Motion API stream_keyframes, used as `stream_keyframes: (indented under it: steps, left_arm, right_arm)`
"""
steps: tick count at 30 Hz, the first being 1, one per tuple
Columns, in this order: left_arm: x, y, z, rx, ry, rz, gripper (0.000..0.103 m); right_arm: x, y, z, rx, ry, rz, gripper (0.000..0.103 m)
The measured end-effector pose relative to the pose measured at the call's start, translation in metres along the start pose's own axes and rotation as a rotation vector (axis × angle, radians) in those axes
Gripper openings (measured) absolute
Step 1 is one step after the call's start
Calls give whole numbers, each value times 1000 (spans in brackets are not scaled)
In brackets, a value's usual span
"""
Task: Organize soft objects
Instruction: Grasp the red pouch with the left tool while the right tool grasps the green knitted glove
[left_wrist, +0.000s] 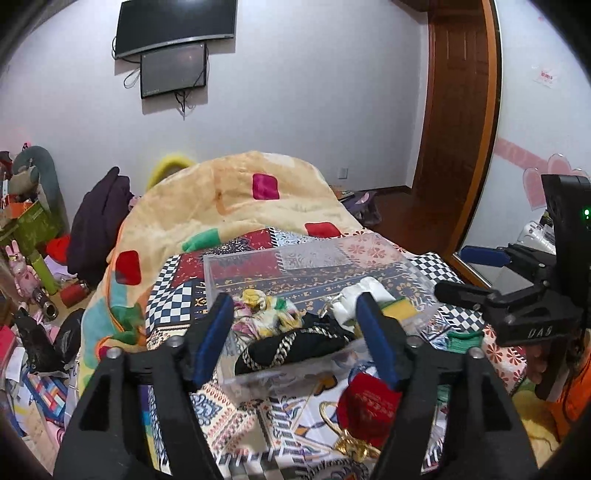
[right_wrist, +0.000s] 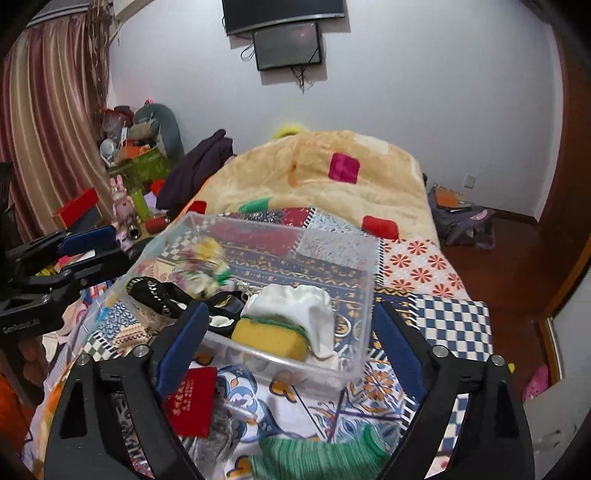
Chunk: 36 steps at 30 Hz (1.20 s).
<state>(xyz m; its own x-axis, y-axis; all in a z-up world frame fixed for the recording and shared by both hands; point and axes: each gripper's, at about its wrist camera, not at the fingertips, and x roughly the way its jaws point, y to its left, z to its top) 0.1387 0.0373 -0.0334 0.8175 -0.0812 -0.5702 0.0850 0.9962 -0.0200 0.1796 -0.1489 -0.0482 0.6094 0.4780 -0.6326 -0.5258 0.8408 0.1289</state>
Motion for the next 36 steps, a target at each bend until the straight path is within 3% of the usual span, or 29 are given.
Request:
stream_keyframes:
  steps: [4, 6, 13, 21, 23, 25, 28, 30, 36]
  left_arm:
    - [-12, -3, -9, -4, 5, -8, 87]
    - [-15, -4, -17, -15, 18, -15, 92]
    - [-3, -9, -51, -52, 140, -56, 92]
    - [20, -19, -80, -69, 241, -100, 92]
    - [27, -25, -84, -62, 257, -110, 84]
    - [34, -30, -87, -57, 276, -128, 76]
    - [44, -33, -92, -68, 294, -153, 65]
    - [48, -35, -94, -74, 298, -170, 52]
    - [44, -34, -97, -91, 274, -189, 37]
  right_arm:
    - [-17, -6, -7, 13, -15, -26, 102]
    - [-24, -8, -13, 7, -13, -39, 102]
    - [-33, -12, -45, 12, 49, -62, 102]
    - [-10, -22, -87, 52, 180, -35, 102]
    - [-2, -24, -94, 61, 200, -15, 102]
    - [3, -24, -97, 59, 215, -3, 91]
    - [8, -24, -100, 58, 234, 1, 84]
    - [12, -24, -102, 61, 251, 4, 76]
    - [18, -24, -108, 67, 271, 17, 54]
